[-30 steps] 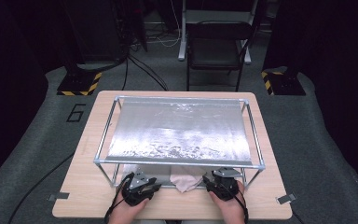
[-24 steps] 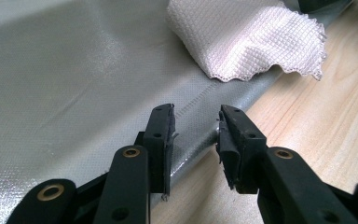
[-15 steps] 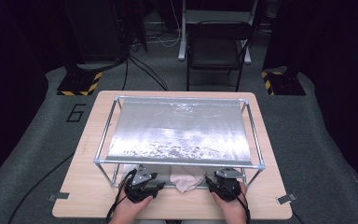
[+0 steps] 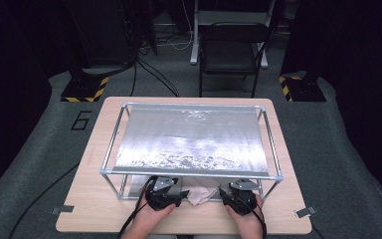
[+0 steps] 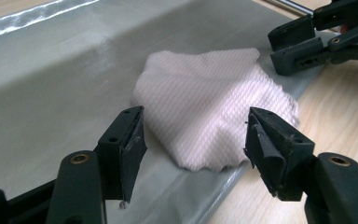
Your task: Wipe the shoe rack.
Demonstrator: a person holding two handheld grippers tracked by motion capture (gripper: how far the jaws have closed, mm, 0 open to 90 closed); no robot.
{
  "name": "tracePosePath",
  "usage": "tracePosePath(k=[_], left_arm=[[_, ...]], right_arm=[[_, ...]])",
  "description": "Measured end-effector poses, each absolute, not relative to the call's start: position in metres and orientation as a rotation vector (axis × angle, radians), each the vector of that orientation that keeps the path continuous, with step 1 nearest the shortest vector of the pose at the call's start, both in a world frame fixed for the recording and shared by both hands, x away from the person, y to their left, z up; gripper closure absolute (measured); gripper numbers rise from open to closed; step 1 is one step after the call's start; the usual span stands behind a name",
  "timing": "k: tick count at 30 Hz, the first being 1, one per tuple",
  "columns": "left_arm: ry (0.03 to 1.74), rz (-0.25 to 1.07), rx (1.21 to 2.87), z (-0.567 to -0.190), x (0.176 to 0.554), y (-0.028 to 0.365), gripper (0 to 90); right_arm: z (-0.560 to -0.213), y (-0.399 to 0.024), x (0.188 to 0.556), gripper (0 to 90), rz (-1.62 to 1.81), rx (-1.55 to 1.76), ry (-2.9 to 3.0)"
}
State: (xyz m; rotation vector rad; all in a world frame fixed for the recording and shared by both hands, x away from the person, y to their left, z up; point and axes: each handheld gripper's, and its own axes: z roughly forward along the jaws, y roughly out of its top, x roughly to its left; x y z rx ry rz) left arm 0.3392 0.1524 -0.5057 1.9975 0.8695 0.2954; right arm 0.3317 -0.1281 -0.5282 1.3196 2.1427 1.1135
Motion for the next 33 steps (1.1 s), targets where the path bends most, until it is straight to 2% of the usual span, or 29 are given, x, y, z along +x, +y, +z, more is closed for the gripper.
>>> tracePosePath(k=[5,8,15,16,25,28,33], left_arm=[[0.866,0.296,1.986,-0.504,0.342,0.14,34.3],[0.774,0.334,2.049,-0.502,0.349,0.136,33.7],[0.745,0.322,2.075,-0.507,0.357,0.122,33.8],[0.854,0.286,2.015,-0.51,0.353,0.117,33.9],[0.853,0.335,2.104,-0.521,0.361,0.113,32.9],[0.869,0.309,2.103,-0.523,0.361,0.112,35.2],[0.848,0.335,2.144,-0.524,0.359,0.114,49.5]], right_arm=[[-0.528,-0.129,0.332,54.2,1.119,1.324,2.149],[-0.528,-0.129,0.332,54.2,1.121,1.323,2.15],[-0.528,-0.13,0.332,54.2,1.106,1.316,2.153],[-0.528,-0.13,0.332,54.2,1.108,1.317,2.153],[-0.528,-0.13,0.332,54.2,1.107,1.327,2.15],[-0.528,-0.13,0.333,54.2,1.105,1.316,2.153],[-0.528,-0.129,0.332,54.2,1.123,1.325,2.152]])
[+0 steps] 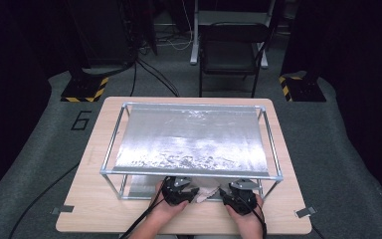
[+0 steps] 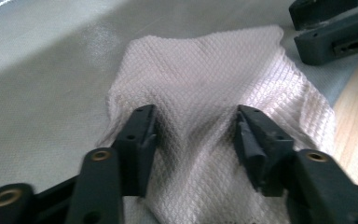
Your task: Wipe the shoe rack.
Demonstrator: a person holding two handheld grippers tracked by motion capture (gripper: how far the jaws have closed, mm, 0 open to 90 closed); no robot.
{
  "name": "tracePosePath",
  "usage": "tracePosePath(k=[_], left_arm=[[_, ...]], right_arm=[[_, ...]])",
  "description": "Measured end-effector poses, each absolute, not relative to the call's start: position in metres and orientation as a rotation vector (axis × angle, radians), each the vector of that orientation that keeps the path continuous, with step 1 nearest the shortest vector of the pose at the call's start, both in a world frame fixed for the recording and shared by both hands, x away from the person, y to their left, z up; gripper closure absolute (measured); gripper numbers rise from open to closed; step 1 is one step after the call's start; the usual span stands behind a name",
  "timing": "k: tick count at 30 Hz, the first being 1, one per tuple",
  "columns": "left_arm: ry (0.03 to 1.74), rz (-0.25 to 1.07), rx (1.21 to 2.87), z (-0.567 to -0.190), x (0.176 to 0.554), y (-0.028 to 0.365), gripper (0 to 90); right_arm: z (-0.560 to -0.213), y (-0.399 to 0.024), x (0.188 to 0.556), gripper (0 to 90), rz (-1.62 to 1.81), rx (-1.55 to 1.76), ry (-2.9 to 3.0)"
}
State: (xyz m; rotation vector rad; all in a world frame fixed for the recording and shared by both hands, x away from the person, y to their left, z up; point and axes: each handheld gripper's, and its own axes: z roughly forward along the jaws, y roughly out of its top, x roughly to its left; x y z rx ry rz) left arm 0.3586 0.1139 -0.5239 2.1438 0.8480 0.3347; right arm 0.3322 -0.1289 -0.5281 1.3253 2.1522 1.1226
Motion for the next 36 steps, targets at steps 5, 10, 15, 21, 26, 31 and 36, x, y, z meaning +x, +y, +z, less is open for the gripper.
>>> tracePosePath(k=[5,10,15,21,26,31,36], left_arm=[[0.84,0.351,2.147,-0.524,0.358,0.115,62.6],[0.828,0.366,2.162,-0.523,0.355,0.118,76.7],[0.841,0.365,2.152,-0.523,0.354,0.123,79.1],[0.883,0.381,2.156,-0.522,0.353,0.134,80.1],[0.905,0.401,2.146,-0.522,0.351,0.151,80.5],[0.954,0.395,2.108,-0.523,0.347,0.17,80.5],[0.915,0.462,2.146,-0.521,0.349,0.188,80.5]], right_arm=[[-0.528,-0.128,0.332,54.2,1.118,1.325,2.145],[-0.528,-0.128,0.332,54.3,1.118,1.326,2.143],[-0.528,-0.128,0.332,55.7,1.111,1.316,2.148],[-0.528,-0.128,0.332,56.7,1.095,1.302,2.154],[-0.528,-0.129,0.333,57.4,1.074,1.289,2.154],[-0.528,-0.128,0.332,57.6,1.075,1.284,2.151],[-0.528,-0.127,0.332,57.6,1.084,1.301,2.148]])
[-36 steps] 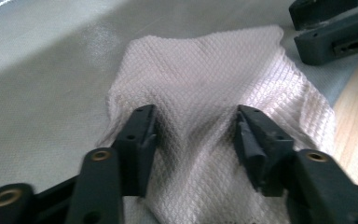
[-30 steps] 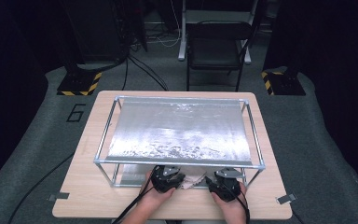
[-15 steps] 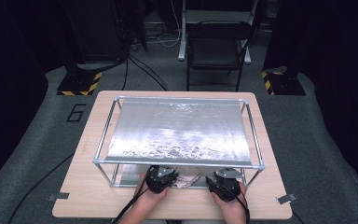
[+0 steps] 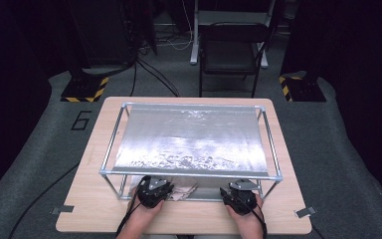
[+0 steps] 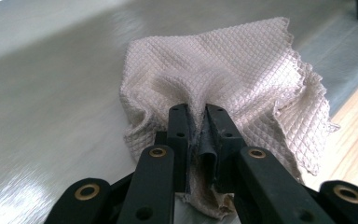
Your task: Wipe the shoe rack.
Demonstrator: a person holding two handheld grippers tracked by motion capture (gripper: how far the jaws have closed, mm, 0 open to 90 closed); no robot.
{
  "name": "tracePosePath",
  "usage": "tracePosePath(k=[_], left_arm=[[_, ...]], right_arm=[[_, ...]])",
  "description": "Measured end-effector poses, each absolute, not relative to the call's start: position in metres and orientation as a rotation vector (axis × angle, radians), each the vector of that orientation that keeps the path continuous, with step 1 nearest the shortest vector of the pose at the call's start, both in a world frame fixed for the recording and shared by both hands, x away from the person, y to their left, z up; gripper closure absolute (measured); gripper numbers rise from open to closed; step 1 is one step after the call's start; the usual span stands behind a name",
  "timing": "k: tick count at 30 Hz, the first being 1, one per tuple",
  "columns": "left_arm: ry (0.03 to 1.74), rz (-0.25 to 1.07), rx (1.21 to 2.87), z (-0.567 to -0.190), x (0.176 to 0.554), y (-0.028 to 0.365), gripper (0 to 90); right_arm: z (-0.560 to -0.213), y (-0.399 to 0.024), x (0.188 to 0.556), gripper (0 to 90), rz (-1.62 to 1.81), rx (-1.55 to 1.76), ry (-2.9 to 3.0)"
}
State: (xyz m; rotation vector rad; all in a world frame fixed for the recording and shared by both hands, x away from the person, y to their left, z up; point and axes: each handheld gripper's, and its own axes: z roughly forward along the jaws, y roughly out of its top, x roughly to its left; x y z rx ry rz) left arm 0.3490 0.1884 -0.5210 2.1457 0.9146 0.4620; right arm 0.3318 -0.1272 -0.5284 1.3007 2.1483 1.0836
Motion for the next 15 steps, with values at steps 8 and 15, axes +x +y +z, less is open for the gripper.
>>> tracePosePath(k=[8,15], left_arm=[[1.035,0.478,2.126,-0.52,0.344,0.208,80.5],[1.07,0.499,2.093,-0.516,0.342,0.224,75.1]], right_arm=[[-0.528,-0.128,0.332,57.6,1.083,1.295,2.156],[-0.528,-0.13,0.332,57.6,1.059,1.294,2.147]])
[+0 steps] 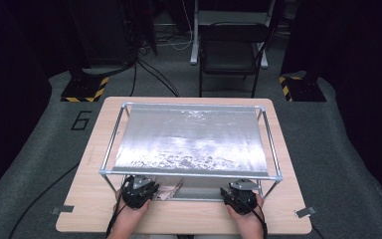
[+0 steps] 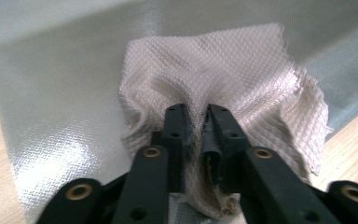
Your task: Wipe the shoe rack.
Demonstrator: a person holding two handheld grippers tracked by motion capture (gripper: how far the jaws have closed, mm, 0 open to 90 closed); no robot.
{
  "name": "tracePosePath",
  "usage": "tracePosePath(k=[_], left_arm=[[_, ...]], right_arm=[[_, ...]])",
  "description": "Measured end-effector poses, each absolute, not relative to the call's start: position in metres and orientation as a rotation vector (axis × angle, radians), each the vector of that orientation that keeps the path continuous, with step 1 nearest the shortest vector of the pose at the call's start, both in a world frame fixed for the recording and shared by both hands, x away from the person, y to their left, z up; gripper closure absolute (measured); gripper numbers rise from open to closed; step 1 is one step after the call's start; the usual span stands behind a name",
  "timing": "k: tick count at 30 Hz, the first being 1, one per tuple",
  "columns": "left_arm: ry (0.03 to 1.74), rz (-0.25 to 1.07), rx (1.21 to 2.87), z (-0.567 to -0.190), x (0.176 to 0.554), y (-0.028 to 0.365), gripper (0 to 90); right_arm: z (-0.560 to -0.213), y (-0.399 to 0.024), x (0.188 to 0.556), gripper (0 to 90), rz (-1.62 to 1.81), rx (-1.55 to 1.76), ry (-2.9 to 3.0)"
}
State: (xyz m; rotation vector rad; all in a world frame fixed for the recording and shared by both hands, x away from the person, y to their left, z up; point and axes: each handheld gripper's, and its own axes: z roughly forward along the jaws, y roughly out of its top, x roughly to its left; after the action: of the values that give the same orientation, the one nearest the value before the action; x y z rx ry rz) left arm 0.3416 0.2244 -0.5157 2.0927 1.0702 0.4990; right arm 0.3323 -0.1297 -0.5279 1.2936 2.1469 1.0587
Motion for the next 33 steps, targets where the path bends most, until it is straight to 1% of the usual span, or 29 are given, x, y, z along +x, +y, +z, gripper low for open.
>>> tracePosePath(k=[1,2,3,4,5,6,7,8,10,11,12,13,15,16,19,22,23,25,28,29,30,33], left_arm=[[1.062,0.495,2.104,-0.514,0.342,0.225,72.6],[1.129,0.47,2.027,-0.515,0.339,0.22,69.3],[1.145,0.459,1.992,-0.515,0.339,0.217,64.5],[1.135,0.454,1.998,-0.513,0.34,0.217,60.1],[1.122,0.494,1.967,-0.513,0.342,0.215,56.3],[1.129,0.431,1.983,-0.512,0.342,0.213,51.2],[1.186,0.477,1.972,-0.511,0.342,0.212,47.8],[1.235,0.511,1.949,-0.512,0.342,0.208,46.1],[1.215,0.49,1.972,-0.514,0.347,0.205,45.2],[1.204,0.473,1.966,-0.517,0.349,0.203,46.6],[1.153,0.439,2.013,-0.518,0.352,0.203,46.6],[1.105,0.416,2.041,-0.52,0.354,0.202,48.7],[1.21,0.485,1.994,-0.522,0.349,0.197,51.7],[1.225,0.465,1.988,-0.522,0.349,0.196,53.2],[1.18,0.439,1.991,-0.523,0.352,0.193,58.7],[1.166,0.434,2.003,-0.523,0.352,0.188,68.3],[1.115,0.403,2.029,-0.523,0.354,0.187,70.2],[1.092,0.424,2.025,-0.523,0.354,0.185,73.0],[1.118,0.427,1.999,-0.523,0.351,0.182,75.2],[1.112,0.423,2.006,-0.523,0.351,0.182,75.4],[1.071,0.416,2.02,-0.524,0.353,0.182,75.5],[1.067,0.414,2.033,-0.523,0.353,0.181,75.6]], right_arm=[[-0.528,-0.13,0.333,57.6,1.053,1.28,2.149],[-0.528,-0.13,0.333,57.6,1.054,1.277,2.149],[-0.528,-0.13,0.332,57.6,1.064,1.301,2.147],[-0.528,-0.13,0.332,57.6,1.064,1.301,2.147],[-0.528,-0.13,0.333,57.6,1.054,1.281,2.148],[-0.528,-0.13,0.332,57.5,1.057,1.288,2.15],[-0.528,-0.13,0.332,57.5,1.068,1.302,2.147],[-0.528,-0.13,0.332,57.5,1.067,1.303,2.148],[-0.528,-0.13,0.332,57.5,1.062,1.294,2.148],[-0.528,-0.13,0.332,57.6,1.083,1.304,2.149],[-0.528,-0.13,0.332,57.6,1.083,1.304,2.149],[-0.528,-0.13,0.332,57.5,1.063,1.297,2.147],[-0.528,-0.13,0.332,57.5,1.06,1.296,2.146],[-0.528,-0.13,0.332,57.5,1.059,1.296,2.145],[-0.528,-0.13,0.332,57.5,1.05,1.284,2.144],[-0.528,-0.13,0.332,57.5,1.049,1.286,2.14],[-0.528,-0.129,0.333,57.5,1.058,1.293,2.144],[-0.527,-0.13,0.332,57.5,1.064,1.296,2.139],[-0.528,-0.13,0.332,57.5,1.047,1.294,2.134],[-0.528,-0.129,0.333,57.6,1.056,1.297,2.137],[-0.528,-0.129,0.333,57.6,1.055,1.296,2.137],[-0.528,-0.13,0.332,57.6,1.051,1.293,2.14]])
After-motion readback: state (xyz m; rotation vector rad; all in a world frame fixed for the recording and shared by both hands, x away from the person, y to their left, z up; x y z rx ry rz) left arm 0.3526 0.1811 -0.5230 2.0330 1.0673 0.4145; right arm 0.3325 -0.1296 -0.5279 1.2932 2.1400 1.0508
